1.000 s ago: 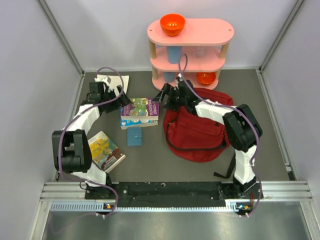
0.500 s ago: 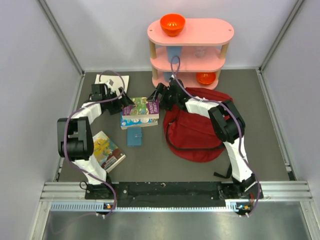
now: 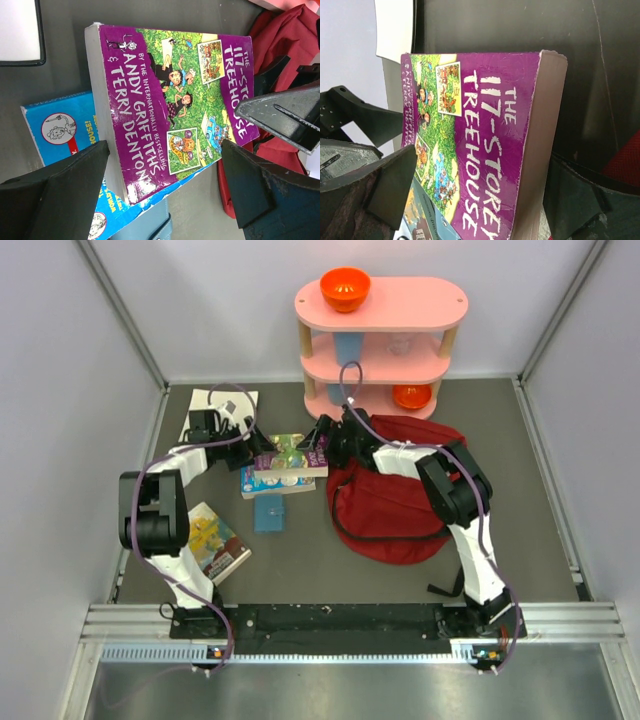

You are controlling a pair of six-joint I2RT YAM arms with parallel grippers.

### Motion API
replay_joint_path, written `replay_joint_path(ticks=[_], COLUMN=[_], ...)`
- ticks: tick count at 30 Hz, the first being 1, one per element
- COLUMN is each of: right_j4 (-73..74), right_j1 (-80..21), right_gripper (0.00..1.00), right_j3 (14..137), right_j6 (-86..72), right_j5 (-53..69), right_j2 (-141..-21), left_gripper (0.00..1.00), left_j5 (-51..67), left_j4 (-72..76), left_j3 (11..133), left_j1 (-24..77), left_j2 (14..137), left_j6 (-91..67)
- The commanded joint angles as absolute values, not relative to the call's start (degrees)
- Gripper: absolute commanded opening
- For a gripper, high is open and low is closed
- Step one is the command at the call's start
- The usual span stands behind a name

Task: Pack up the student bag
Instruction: Pick up the book from the center of the board.

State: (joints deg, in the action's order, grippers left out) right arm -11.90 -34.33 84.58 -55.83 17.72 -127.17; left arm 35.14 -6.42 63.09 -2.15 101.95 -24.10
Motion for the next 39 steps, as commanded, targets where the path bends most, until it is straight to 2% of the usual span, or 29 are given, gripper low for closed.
replay_joint_path(ticks=[1,2,3,5,7,8,9,12,15,23,28,30,34,36,39], right_j4=[-14.15,-15.63,-16.43,-17.92,-20.03,-20.74,-21.96,-22.06,-23.11,-29.62,-27.96,-23.92,-20.22,-18.47,-19.68], right_j1=[-34.80,-34.80,-34.80,-34.80,-34.72,-34.72,-34.72,-34.63,-34.63,-34.45,-34.37,-34.28,-33.84,-33.84,-33.40], right_gripper=[0.94,0.91,0.77,0.68,0.53,0.45,0.29,0.08,0.00,0.00,0.00,0.00,0.00,0.00,0.00], right_j3=[82.79,82.18,81.48,79.47,78.23,77.27,77.08,76.47,73.66,56.80,45.99,42.91,40.26,39.64,37.98], right_j6=[-57.04,-57.13,-57.30,-56.78,-55.90,-55.81,-55.72,-54.85,-54.49,-54.67,-56.86,-57.82,-60.20,-61.43,-63.45], right_j5=[19.68,20.30,20.39,20.39,20.74,21.26,21.62,22.32,22.15,22.68,21.54,20.13,19.77,20.65,22.49], right_j2=[-125.42,-125.25,-124.72,-122.54,-121.03,-119.55,-119.01,-116.29,-112.26,-94.07,-75.64,-70.69,-61.01,-57.67,-54.50], left_gripper=[0.99,0.99,0.99,0.99,0.99,0.99,0.99,0.99,0.99,0.99,0.99,0.99,0.99,0.99,0.99], left_j5=[37.00,37.18,37.18,37.35,38.05,38.58,39.72,40.17,39.55,38.58,42.35,46.21,44.92,42.20,40.88], left_j4=[-5.62,-5.80,-5.80,-5.98,-5.80,-5.71,-5.10,-4.48,-5.53,-7.91,-6.43,-0.55,8.08,12.80,17.12], left_j3=[62.31,62.40,62.49,62.49,62.40,62.14,61.96,61.00,60.21,55.47,48.19,44.75,37.89,37.18,37.88], left_j1=[-1.58,-1.50,-1.58,-1.49,-1.49,-1.41,-1.41,-1.41,-1.32,-1.49,-1.32,-0.79,5.34,10.71,13.71], left_j2=[103.01,103.09,103.10,102.48,102.04,101.43,100.99,98.01,93.44,74.11,61.38,56.46,52.21,51.86,52.47], left_j6=[-24.52,-24.43,-24.52,-24.43,-24.43,-24.43,-24.61,-25.05,-24.79,-24.61,-27.59,-32.66,-37.62,-38.84,-39.73])
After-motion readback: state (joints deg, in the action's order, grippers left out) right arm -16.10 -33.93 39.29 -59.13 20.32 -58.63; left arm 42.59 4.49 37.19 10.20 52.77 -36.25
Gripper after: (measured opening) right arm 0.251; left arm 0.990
